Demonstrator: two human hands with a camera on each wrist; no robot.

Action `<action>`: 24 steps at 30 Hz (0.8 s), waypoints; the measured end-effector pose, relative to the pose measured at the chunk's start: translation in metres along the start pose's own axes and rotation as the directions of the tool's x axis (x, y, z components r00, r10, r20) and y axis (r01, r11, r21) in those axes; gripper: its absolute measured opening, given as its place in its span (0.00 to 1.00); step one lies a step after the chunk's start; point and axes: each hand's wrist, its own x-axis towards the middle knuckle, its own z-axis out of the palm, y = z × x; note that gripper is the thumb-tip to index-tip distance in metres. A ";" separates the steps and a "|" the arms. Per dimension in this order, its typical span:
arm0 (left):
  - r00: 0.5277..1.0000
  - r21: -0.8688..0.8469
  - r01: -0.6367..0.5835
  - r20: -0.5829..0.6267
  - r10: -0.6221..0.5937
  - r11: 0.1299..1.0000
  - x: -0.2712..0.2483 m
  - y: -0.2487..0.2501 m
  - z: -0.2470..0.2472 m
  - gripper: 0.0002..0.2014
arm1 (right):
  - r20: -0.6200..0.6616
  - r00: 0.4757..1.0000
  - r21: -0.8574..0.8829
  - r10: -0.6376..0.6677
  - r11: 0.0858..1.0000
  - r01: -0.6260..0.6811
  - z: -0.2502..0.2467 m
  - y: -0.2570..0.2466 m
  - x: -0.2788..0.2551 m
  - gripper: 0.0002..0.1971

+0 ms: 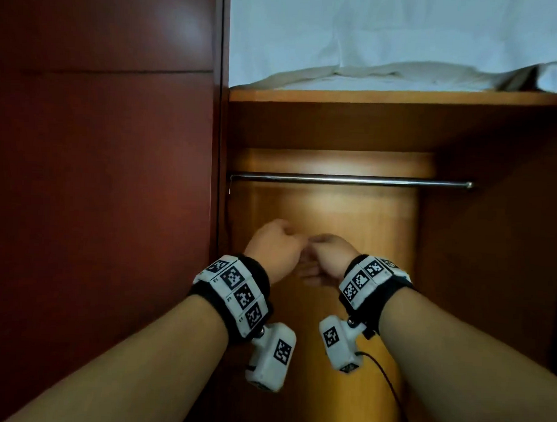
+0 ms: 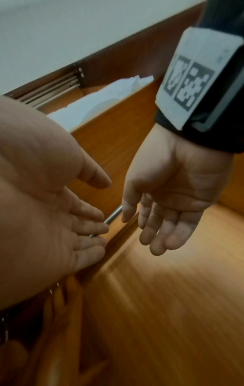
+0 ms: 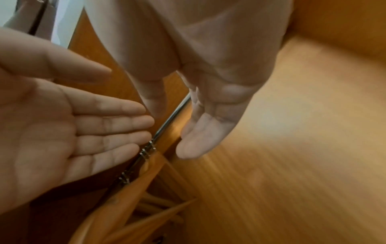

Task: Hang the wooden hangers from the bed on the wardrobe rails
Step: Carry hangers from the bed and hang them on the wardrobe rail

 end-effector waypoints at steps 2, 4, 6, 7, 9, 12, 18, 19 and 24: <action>0.997 -0.064 -0.012 0.077 0.017 0.998 -0.012 -0.005 0.007 0.19 | -0.059 0.998 -0.011 0.033 0.999 -0.034 -0.006 0.015 -0.018 0.24; 0.986 -0.097 0.013 0.169 0.004 0.995 -0.027 -0.007 0.019 0.18 | -0.116 0.990 -0.043 0.074 0.996 -0.079 -0.016 0.029 -0.038 0.25; 0.969 -0.132 0.028 0.247 0.005 0.991 -0.042 -0.001 0.031 0.17 | -0.177 0.979 -0.049 0.098 0.993 -0.108 -0.032 0.034 -0.065 0.23; 0.963 -0.160 0.024 0.268 0.020 0.987 -0.049 0.005 0.037 0.16 | -0.208 0.973 -0.045 0.103 0.992 -0.115 -0.043 0.033 -0.078 0.21; 0.949 -0.226 0.024 0.312 0.049 0.974 -0.062 0.021 0.051 0.13 | -0.282 0.954 -0.033 0.105 0.992 -0.119 -0.065 0.027 -0.108 0.20; 0.909 -0.337 0.030 0.400 0.115 0.941 -0.091 0.058 0.075 0.06 | -0.375 0.924 -0.071 0.074 0.992 -0.108 -0.102 0.014 -0.162 0.15; 0.799 -0.480 0.022 0.535 0.273 0.877 -0.182 0.146 0.143 0.06 | -0.556 0.830 -0.100 0.040 0.988 -0.115 -0.183 -0.005 -0.308 0.10; 0.777 -0.498 0.021 0.554 0.299 0.867 -0.203 0.164 0.158 0.06 | -0.588 0.807 -0.099 0.050 0.986 -0.133 -0.200 -0.004 -0.339 0.10; 0.607 -0.534 0.081 0.696 0.383 0.841 -0.329 0.251 0.228 0.07 | -0.772 0.628 -0.067 0.096 0.971 -0.231 -0.274 0.008 -0.506 0.09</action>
